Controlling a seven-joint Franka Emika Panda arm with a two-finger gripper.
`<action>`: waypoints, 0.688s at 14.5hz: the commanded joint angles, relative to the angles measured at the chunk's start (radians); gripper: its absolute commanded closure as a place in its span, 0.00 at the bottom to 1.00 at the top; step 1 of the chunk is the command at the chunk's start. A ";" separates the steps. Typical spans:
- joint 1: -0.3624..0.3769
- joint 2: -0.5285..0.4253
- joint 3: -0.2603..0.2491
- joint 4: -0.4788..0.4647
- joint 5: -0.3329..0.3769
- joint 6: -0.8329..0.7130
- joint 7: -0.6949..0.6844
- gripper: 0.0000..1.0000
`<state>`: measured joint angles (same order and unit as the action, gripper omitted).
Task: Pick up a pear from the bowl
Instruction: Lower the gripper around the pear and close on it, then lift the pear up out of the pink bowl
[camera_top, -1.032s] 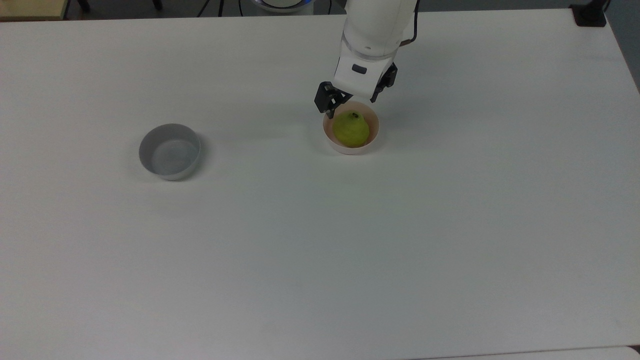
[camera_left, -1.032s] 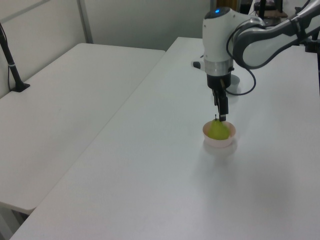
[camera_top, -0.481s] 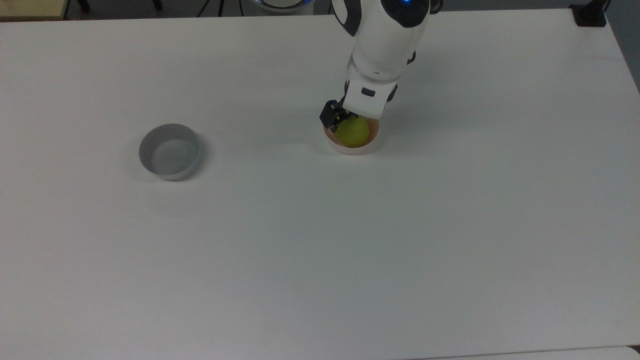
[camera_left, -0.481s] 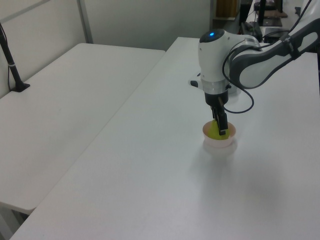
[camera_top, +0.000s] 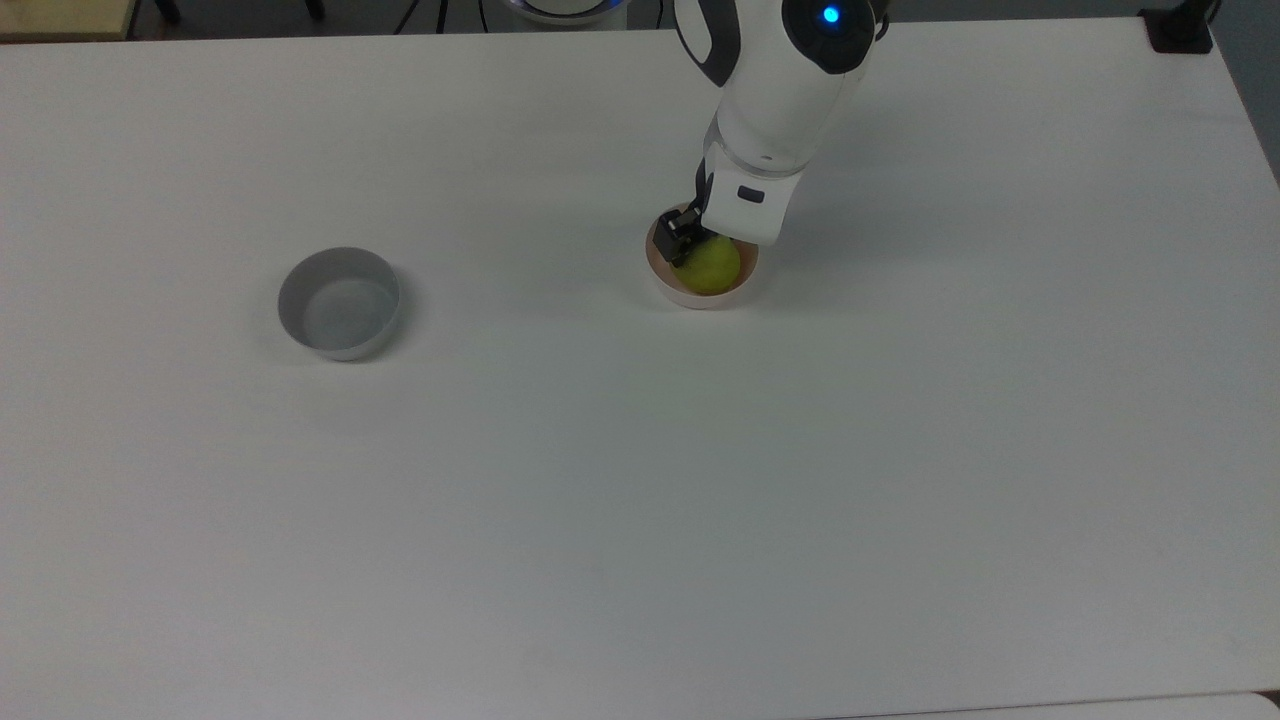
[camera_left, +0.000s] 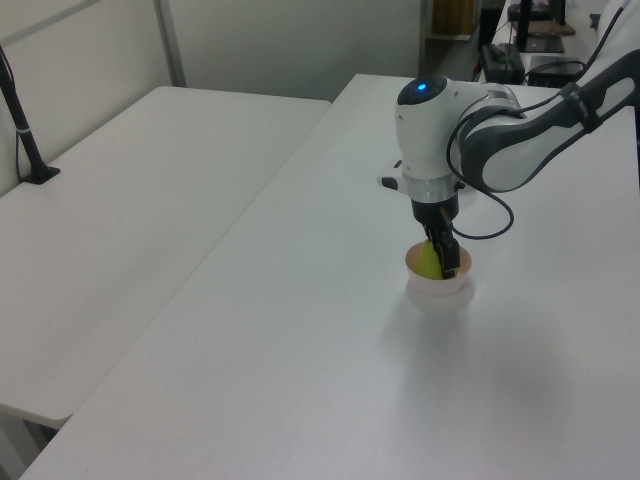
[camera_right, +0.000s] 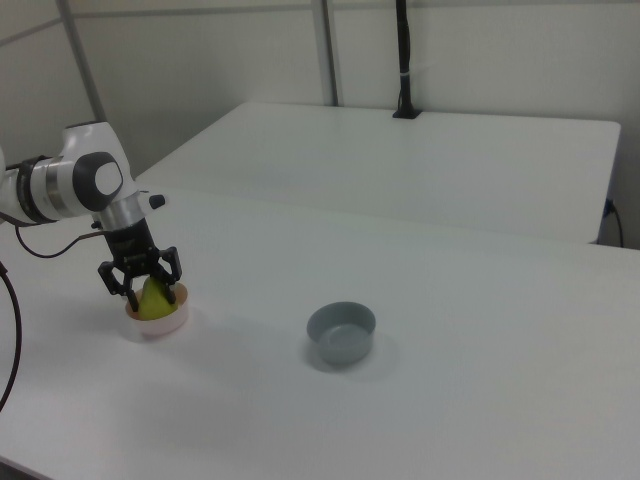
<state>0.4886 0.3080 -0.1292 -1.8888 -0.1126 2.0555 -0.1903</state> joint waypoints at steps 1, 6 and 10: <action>-0.002 -0.015 -0.003 -0.030 -0.013 0.028 -0.069 0.50; -0.005 -0.039 -0.003 -0.024 -0.012 0.017 -0.077 0.55; -0.024 -0.124 -0.003 0.032 0.004 -0.072 -0.075 0.55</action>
<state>0.4807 0.2536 -0.1318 -1.8805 -0.1138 2.0515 -0.2470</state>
